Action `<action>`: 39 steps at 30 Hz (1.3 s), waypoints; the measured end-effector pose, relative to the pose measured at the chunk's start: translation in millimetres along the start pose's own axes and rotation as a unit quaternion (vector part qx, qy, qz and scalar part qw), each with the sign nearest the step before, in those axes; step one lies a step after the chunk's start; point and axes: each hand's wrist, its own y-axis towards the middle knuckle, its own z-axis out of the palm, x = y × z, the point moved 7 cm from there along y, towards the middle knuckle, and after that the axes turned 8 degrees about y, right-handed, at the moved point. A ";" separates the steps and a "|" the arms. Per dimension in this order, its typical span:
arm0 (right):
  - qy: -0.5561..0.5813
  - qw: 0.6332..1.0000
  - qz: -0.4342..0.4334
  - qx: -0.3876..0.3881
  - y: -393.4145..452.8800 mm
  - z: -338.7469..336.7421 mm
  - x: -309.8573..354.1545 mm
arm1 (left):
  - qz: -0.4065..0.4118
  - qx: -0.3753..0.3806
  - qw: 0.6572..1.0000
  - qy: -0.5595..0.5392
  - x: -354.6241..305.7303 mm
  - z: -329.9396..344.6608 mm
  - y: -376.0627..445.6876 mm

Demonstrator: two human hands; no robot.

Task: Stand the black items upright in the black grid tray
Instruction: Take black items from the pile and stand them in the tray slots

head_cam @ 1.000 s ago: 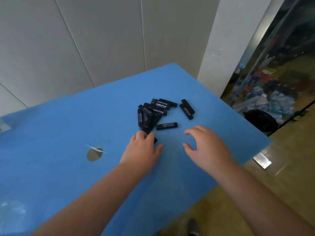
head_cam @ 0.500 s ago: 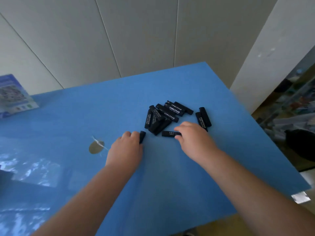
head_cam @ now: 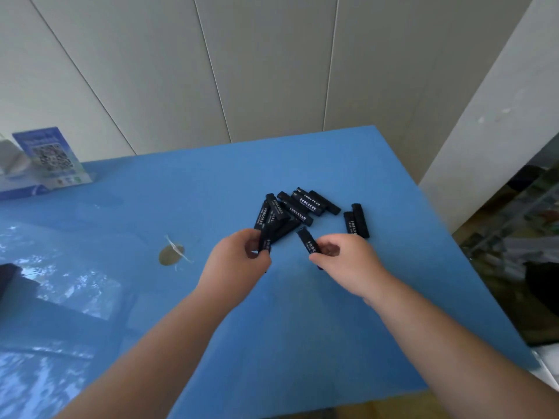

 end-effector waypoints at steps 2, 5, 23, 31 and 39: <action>0.114 0.993 0.034 -0.004 -8.0 -10.8 -2.0 | -0.018 0.006 0.994 -0.103 -7.3 7.5 -3.3; 0.186 0.982 0.030 -0.002 -16.3 -25.3 1.2 | -0.028 0.019 0.980 -0.198 -16.4 18.2 -5.5; 0.240 0.957 -0.020 0.158 -33.1 50.7 59.3 | -0.096 -0.102 0.922 -0.361 52.6 -32.7 -63.7; 0.186 0.948 -0.038 0.256 -59.4 121.5 108.6 | -0.124 -0.187 0.870 -0.439 123.5 -89.1 -113.5; 0.167 0.936 -0.050 0.306 -124.5 229.3 150.4 | -0.132 -0.239 0.860 -0.431 211.6 -158.5 -196.7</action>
